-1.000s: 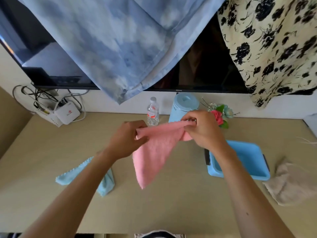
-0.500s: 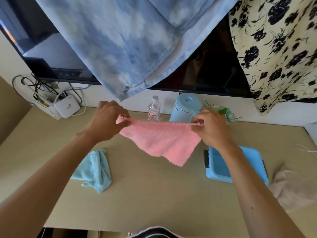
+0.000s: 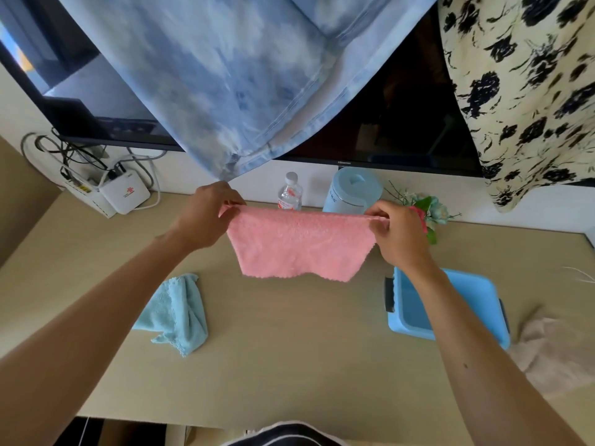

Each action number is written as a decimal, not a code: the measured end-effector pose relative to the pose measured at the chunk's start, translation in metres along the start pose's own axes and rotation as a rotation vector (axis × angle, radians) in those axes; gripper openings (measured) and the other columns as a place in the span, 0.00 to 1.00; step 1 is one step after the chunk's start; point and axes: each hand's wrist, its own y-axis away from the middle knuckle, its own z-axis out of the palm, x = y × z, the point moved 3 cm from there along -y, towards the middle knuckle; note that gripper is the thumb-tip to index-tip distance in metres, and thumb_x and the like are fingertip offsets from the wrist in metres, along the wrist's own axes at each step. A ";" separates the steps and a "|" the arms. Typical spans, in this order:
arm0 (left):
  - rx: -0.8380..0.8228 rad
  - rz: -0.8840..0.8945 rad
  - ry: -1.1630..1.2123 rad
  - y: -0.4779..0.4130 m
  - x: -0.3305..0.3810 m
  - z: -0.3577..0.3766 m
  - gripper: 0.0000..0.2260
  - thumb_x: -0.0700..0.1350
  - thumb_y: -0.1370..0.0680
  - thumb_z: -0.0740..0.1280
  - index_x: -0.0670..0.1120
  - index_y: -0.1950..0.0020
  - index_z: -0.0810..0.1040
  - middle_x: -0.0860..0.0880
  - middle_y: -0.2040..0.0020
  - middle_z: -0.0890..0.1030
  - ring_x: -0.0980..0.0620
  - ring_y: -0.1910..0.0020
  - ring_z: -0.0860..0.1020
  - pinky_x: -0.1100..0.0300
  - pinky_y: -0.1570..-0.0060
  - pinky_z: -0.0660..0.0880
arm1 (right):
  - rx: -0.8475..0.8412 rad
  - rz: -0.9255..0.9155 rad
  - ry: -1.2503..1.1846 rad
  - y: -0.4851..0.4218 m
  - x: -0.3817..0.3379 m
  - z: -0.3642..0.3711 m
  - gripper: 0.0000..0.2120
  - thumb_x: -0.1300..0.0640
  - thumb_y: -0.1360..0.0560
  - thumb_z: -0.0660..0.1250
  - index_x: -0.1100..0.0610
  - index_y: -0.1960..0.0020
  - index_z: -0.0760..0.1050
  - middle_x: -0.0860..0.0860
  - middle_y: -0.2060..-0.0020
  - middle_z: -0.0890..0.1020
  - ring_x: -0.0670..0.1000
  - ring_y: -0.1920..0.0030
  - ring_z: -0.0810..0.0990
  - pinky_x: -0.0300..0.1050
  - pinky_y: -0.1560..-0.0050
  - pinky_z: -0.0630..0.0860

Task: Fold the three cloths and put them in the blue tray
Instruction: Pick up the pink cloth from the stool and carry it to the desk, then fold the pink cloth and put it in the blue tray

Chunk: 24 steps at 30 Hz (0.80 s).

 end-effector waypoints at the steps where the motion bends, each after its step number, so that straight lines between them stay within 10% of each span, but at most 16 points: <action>1: 0.014 0.010 0.015 0.001 0.002 -0.002 0.07 0.35 0.25 0.70 0.42 0.49 0.85 0.45 0.54 0.82 0.47 0.57 0.80 0.59 0.53 0.73 | 0.008 0.000 -0.028 0.001 0.000 -0.002 0.07 0.67 0.24 0.67 0.58 0.51 0.82 0.48 0.60 0.83 0.43 0.63 0.79 0.35 0.62 0.73; 24: -0.673 -0.207 0.181 0.195 -0.058 0.158 0.06 0.43 0.23 0.70 0.55 0.51 0.81 0.59 0.53 0.80 0.66 0.54 0.77 0.76 0.53 0.69 | -0.953 0.321 0.026 0.176 0.079 0.148 0.13 0.58 0.23 0.69 0.56 0.39 0.81 0.50 0.45 0.85 0.45 0.55 0.81 0.40 0.55 0.77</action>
